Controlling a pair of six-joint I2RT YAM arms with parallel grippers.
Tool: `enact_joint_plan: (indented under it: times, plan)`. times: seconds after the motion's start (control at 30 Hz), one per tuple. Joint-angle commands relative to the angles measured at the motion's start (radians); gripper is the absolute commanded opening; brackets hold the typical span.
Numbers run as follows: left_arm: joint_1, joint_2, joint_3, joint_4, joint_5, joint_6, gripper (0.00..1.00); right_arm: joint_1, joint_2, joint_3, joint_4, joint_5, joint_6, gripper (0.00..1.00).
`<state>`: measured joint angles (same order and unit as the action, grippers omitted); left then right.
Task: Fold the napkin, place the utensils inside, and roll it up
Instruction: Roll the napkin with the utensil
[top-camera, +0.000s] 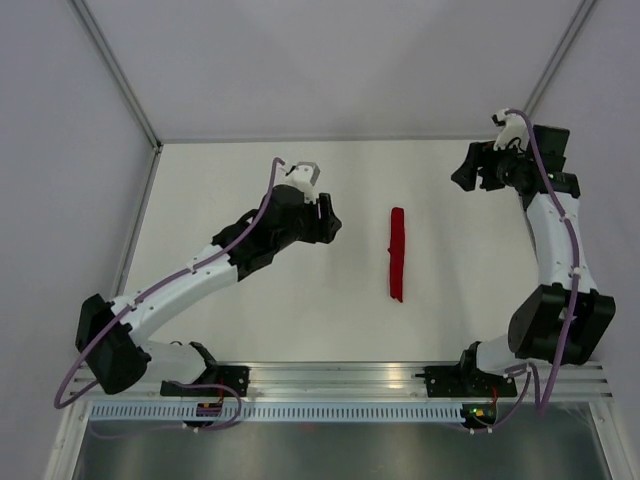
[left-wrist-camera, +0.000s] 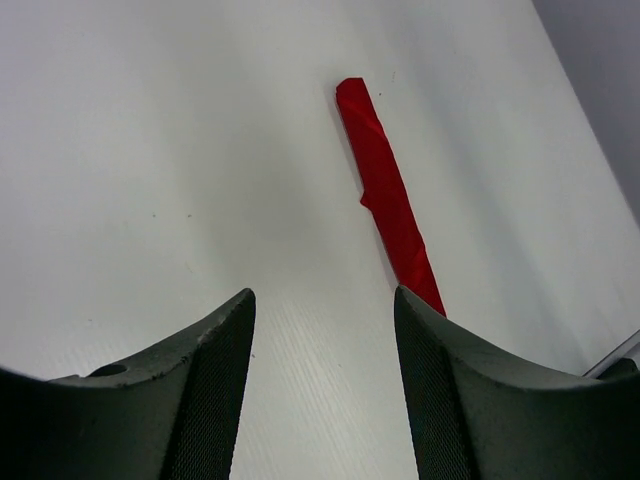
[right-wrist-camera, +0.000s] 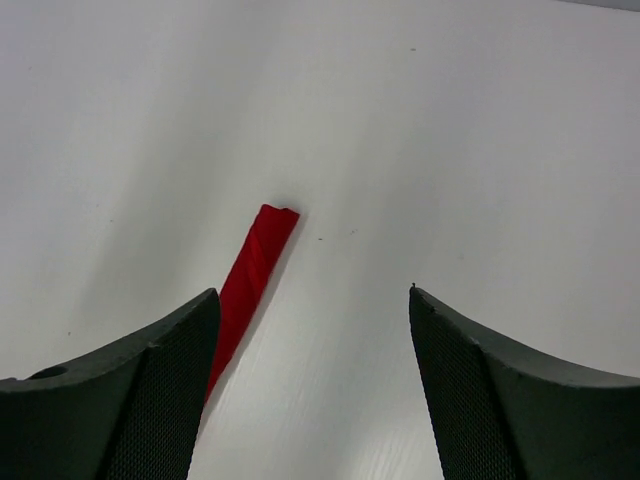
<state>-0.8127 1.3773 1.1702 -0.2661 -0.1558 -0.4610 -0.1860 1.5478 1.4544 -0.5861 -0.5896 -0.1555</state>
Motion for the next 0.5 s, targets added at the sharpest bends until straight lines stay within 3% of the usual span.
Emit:
enact_joint_plan:
  times: [0.0, 0.27, 0.47]
  plan:
    - [0.02, -0.115, -0.125, 0.001, 0.027, 0.051, 0.63, -0.042, -0.167, -0.135, 0.084, 0.061, 0.024, 0.82]
    - [0.05, -0.3, -0.242, -0.004, 0.038, 0.064, 0.64, -0.081, -0.382, -0.351, 0.129, 0.137, -0.001, 0.86]
    - [0.056, -0.36, -0.262, -0.022, 0.035, 0.074, 0.65, -0.105, -0.394, -0.373, 0.146, 0.086, 0.025, 0.85]
